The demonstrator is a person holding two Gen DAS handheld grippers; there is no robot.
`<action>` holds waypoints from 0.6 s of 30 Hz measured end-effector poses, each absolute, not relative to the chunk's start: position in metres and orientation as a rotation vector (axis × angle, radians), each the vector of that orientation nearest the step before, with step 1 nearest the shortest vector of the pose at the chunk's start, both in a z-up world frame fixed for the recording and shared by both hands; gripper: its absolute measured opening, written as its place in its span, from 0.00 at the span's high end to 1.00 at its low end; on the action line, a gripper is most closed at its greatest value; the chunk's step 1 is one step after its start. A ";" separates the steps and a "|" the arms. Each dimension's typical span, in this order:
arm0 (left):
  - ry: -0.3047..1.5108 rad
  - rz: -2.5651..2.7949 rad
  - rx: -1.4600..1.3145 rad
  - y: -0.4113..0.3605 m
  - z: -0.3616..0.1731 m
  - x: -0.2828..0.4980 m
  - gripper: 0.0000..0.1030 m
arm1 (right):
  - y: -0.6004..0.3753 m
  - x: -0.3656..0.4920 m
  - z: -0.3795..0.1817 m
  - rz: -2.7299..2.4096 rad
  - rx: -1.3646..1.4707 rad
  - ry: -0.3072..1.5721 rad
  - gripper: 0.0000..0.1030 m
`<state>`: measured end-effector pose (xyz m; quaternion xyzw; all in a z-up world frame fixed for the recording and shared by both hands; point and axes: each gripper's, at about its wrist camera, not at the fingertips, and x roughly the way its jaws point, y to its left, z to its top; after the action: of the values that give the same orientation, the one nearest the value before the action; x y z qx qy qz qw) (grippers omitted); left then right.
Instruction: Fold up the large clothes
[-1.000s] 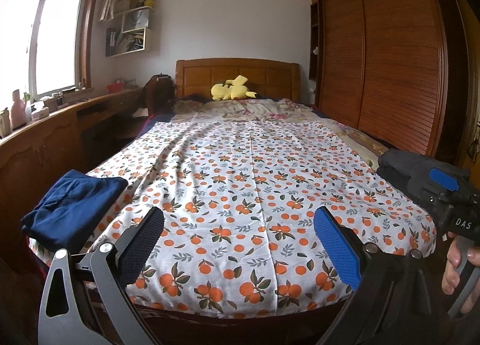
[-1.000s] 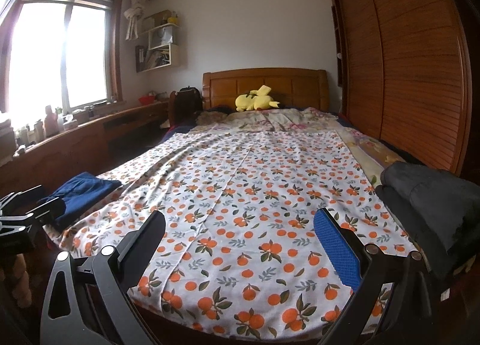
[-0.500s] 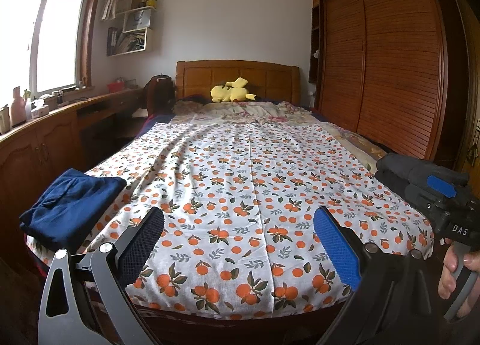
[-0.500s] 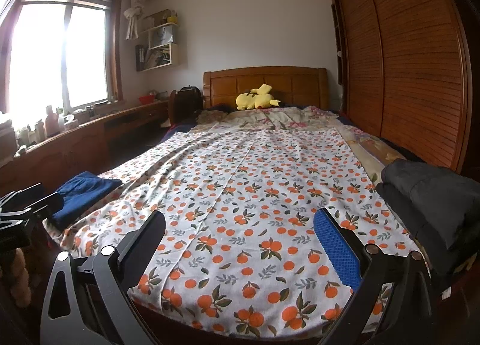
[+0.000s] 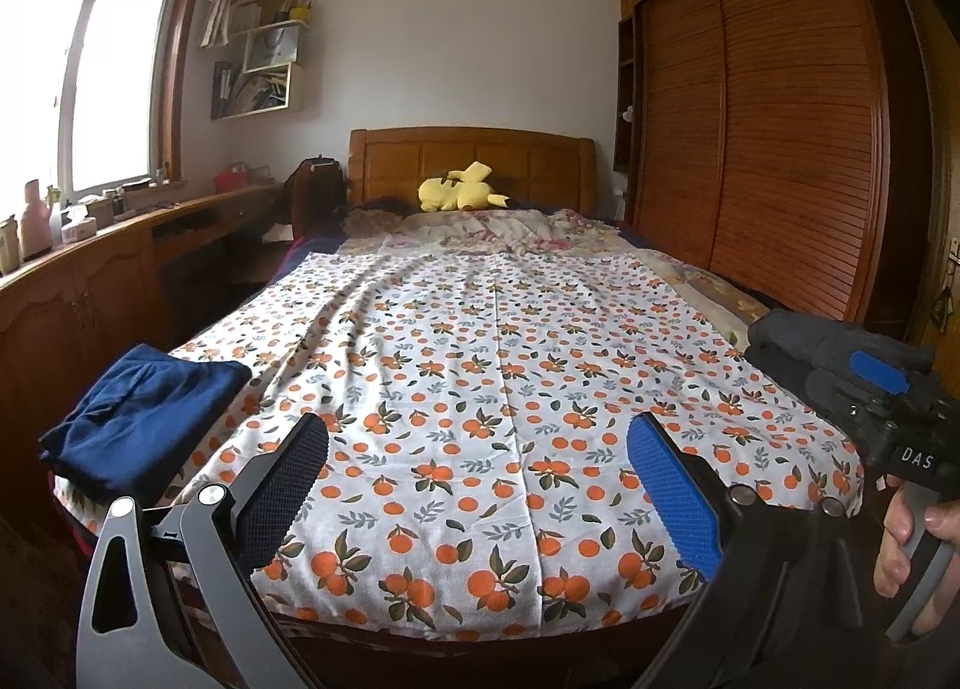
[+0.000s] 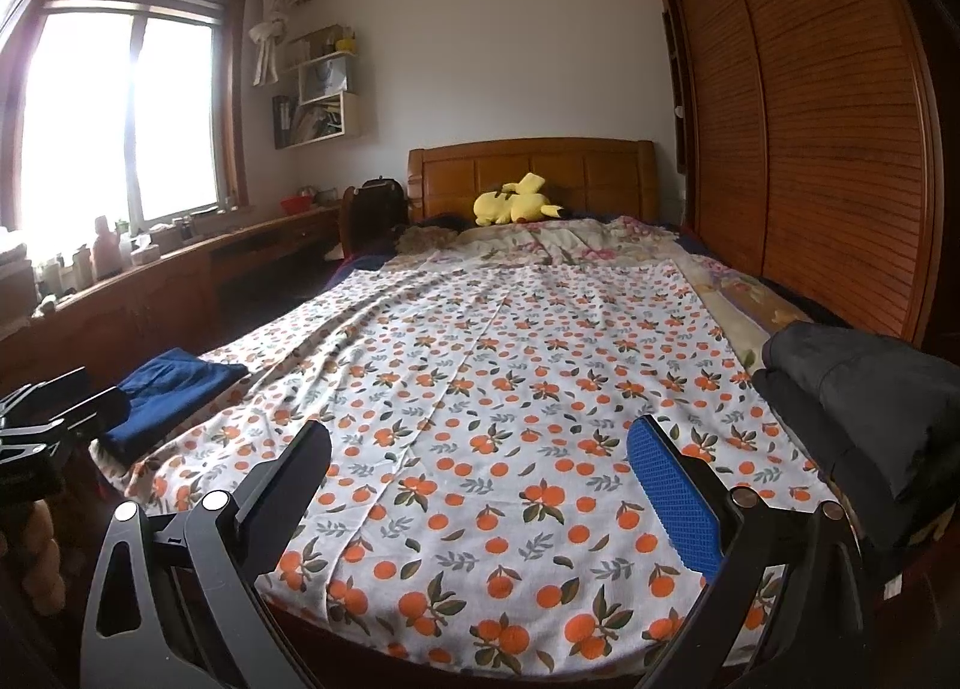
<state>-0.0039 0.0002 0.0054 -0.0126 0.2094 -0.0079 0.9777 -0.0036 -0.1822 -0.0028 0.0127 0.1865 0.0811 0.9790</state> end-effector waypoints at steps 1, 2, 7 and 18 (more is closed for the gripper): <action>0.421 -0.015 -0.024 0.000 0.006 -0.004 0.03 | -0.182 -0.004 -0.002 0.164 0.026 0.374 0.07; 0.420 -0.016 -0.024 -0.001 0.007 -0.005 0.03 | -0.182 -0.004 -0.002 0.164 0.026 0.373 0.07; 0.418 -0.018 -0.026 -0.003 0.008 -0.005 0.03 | -0.182 -0.005 -0.001 0.164 0.027 0.372 0.07; 0.412 -0.021 -0.025 -0.003 0.011 -0.008 0.03 | -0.182 -0.005 -0.001 0.164 0.027 0.371 0.07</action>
<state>-0.0078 -0.0028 0.0110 -0.0126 0.2044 -0.0105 0.9787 -0.0054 -0.1819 -0.0007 0.0135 0.1842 0.0816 0.9794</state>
